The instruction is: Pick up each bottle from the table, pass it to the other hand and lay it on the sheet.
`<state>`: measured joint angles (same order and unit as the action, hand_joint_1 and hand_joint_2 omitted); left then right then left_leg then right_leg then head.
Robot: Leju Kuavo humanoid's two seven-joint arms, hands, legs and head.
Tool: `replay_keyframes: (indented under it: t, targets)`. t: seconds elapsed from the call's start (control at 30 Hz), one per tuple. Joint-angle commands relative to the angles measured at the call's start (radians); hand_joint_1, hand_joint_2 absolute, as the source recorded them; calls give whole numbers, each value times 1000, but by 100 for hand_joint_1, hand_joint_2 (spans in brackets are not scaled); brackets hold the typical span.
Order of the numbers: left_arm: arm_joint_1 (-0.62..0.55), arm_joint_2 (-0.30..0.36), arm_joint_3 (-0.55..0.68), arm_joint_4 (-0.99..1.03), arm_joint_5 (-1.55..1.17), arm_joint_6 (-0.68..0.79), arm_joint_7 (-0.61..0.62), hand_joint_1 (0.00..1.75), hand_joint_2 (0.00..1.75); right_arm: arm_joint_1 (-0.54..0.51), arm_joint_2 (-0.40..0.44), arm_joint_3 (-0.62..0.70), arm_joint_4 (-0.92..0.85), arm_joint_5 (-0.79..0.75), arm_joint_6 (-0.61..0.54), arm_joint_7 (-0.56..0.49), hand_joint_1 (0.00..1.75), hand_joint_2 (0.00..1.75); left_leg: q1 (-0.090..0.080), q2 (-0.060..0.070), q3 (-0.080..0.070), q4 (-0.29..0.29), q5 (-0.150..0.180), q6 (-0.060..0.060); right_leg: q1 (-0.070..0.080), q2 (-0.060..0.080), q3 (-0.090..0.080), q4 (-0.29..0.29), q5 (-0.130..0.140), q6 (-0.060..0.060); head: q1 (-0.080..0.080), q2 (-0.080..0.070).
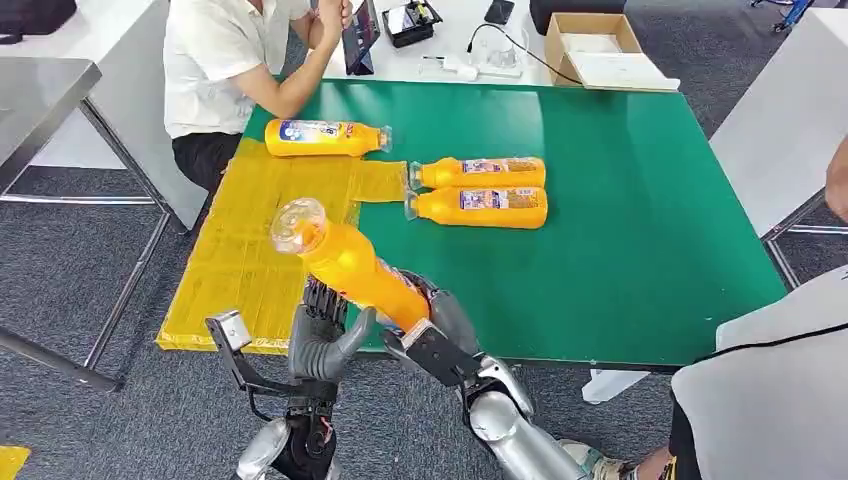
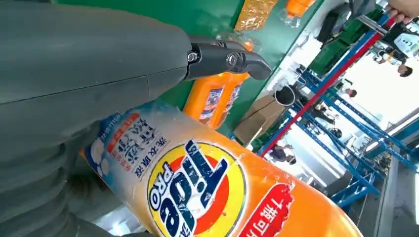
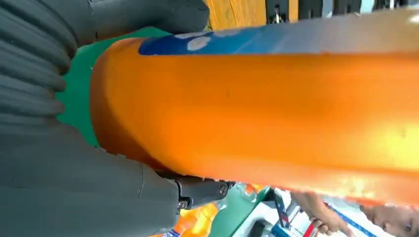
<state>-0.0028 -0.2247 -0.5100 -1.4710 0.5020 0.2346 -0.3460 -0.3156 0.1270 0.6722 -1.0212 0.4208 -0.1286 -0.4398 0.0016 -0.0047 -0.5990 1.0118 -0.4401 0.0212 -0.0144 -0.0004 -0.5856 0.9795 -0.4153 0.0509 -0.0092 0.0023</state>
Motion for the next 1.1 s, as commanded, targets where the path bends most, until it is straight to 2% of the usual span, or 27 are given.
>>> replay_keyframes:
  t: [0.03,0.3,0.37,0.7,0.83,0.87,0.9,0.93,0.97,1.1]
  targets:
    - [-39,19,-19,21,52,-42,32,0,175,-49,-16,70,90,-5,19,-1,175,175,0,0,3,-1,0,-1,1,0,3,-1,0,-2,0,0]
    - [-28,36,-41,2,71,-86,45,0,175,-55,-21,60,106,-3,11,-5,175,175,0,1,3,-1,0,-1,0,0,2,0,-1,-1,0,0]
    - [-62,68,-43,21,59,-91,33,0,175,-61,-19,61,107,-4,18,-5,175,175,0,-1,3,-1,0,-1,0,-1,3,-1,-1,-1,0,0]
    - [-48,70,-33,10,-1,-42,-3,0,175,-62,-27,56,133,27,-20,33,175,175,0,0,2,-1,0,-1,0,0,2,-1,0,-1,0,0]
    - [-36,36,-37,22,-11,-28,6,2,175,-77,-26,98,166,75,-19,41,175,175,0,1,5,-1,-2,-1,0,0,5,-1,-1,-2,0,0]
    - [-42,36,-35,35,-2,-40,18,108,175,-83,-24,110,173,92,-24,42,175,175,1,1,5,-1,-1,-1,1,0,5,-1,-1,-2,0,0]
    - [-45,34,-30,51,19,-57,34,164,175,-91,-22,127,186,127,-46,52,175,175,0,1,3,-1,-1,-1,0,0,3,0,-1,-1,0,0]
    - [-48,33,-26,61,34,-75,44,175,175,-95,-17,133,195,131,-42,54,175,175,1,1,7,-1,-2,-2,1,1,6,0,-2,-3,0,0]
    - [-48,32,-23,70,36,-86,44,175,175,-98,-13,134,202,127,-35,53,175,175,0,1,2,-1,0,-1,0,0,3,-1,0,-1,0,0]
    - [-52,31,-21,79,36,-115,44,175,175,-106,-11,144,205,132,-36,50,175,175,1,1,4,-1,-1,-2,1,0,4,-1,-1,-3,0,0]
